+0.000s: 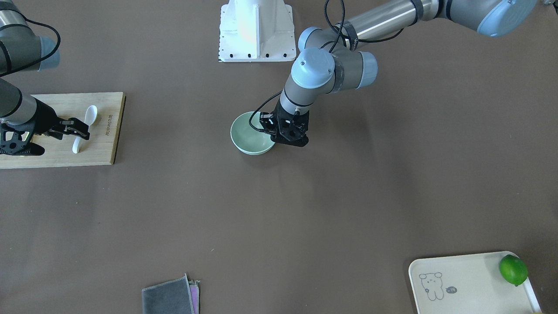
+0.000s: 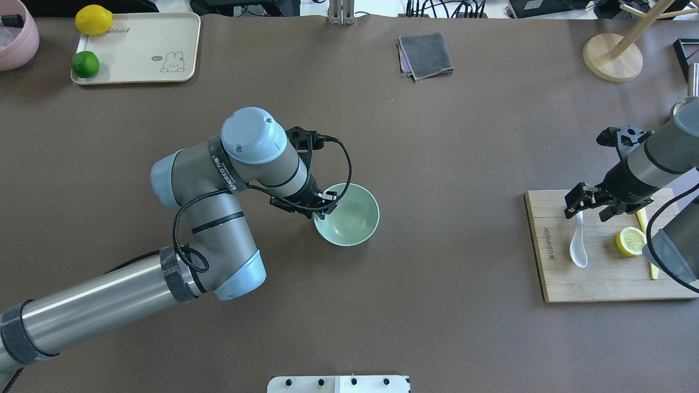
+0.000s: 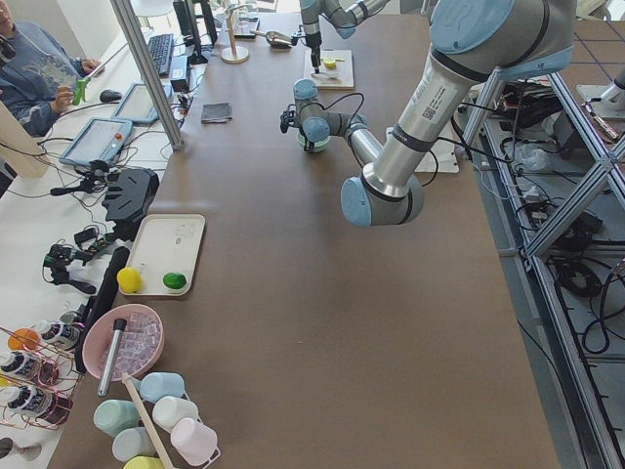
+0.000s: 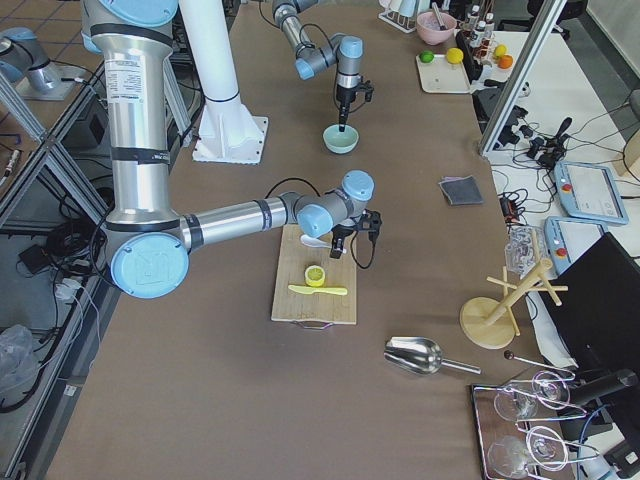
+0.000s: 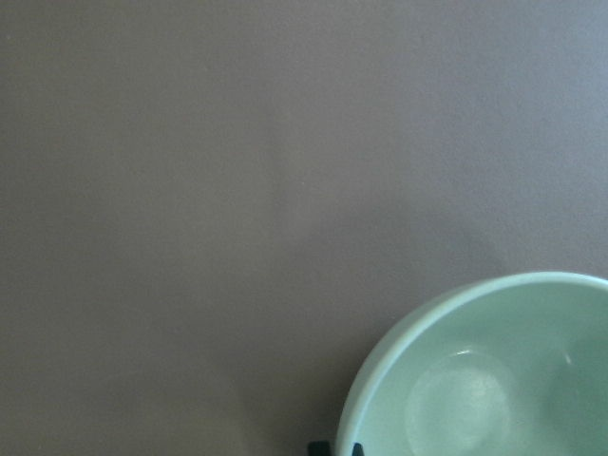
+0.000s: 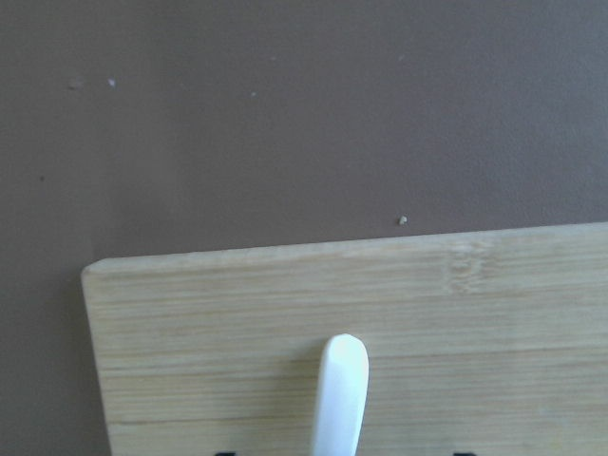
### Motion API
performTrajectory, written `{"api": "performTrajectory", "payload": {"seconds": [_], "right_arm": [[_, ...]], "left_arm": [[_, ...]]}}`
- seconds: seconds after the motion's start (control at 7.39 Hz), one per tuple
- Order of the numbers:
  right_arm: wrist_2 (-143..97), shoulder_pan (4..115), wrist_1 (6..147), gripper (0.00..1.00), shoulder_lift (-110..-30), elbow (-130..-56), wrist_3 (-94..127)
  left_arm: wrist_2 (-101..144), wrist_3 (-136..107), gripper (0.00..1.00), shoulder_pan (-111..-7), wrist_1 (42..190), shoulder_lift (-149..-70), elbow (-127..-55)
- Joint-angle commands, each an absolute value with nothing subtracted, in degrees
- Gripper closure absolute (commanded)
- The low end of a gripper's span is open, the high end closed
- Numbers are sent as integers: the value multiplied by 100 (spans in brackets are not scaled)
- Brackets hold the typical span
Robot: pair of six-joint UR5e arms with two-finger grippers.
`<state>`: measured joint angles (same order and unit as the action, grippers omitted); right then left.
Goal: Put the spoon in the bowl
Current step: 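Grasp the white spoon with right gripper while left gripper releases the bowl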
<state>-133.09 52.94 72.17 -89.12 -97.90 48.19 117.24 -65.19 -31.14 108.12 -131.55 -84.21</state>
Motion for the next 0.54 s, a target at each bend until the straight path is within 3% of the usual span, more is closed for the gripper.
{"api": "performTrajectory", "payload": {"seconds": [0.0,0.14,0.27,0.41], "right_arm": [[-13289,5212,7216,22,-8912,-9747,4834],[-13289,5212,7216,47,-8930,-9747,4834],[-13289,5212,7216,87,-8930,-9738,4825],[-13298,5212,7216,100,-8930,-9730,4790]], "left_arm": [[11725,-6513,24,-3129,10907,-13140,-8429],[11725,-6504,24,-3138,10907,-13140,-8446],[11725,-6495,24,-3146,10907,-13140,-8446],[11725,-6495,24,-3164,10907,-13140,-8464]]}}
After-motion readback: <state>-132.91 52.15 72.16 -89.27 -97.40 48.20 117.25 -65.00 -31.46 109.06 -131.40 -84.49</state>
